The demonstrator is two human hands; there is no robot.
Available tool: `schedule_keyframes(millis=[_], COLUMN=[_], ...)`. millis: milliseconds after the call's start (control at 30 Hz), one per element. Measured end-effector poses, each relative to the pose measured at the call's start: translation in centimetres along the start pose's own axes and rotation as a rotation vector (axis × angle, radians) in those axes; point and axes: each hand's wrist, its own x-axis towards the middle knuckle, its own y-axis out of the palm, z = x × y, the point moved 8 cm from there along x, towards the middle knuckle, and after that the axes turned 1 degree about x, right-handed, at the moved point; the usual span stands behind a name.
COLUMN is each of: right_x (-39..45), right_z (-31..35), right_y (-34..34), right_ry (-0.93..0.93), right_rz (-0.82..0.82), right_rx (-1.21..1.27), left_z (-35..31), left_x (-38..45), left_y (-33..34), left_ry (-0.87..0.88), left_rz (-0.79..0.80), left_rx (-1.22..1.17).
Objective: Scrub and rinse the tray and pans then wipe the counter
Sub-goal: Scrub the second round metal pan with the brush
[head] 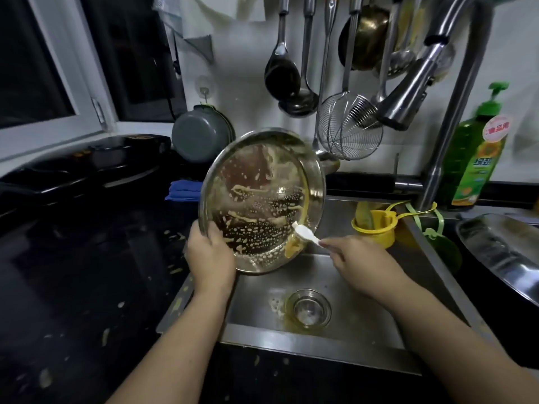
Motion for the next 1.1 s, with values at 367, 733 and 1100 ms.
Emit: schedule_keyframes(millis=[367,733,1100], right_x=[-2.0,-2.4,-1.6], right_z=[8.7,10.8,11.2], right_y=[4.9,3.4,0.2], right_ry=[-0.072,-0.095,-0.087], right_rz=[0.356,0.286,0.351], right_rx=[0.402,0.356,0.374], left_z=[1.6,1.3,0.8], left_x=[0.7,0.5,-0.6], left_y=[1.3,2.6,4.0], left_ry=[-0.134,-0.206,-0.389], left_rz=[0.079,0.147,0.315], left_rx=[-0.315,-0.59,-0.853])
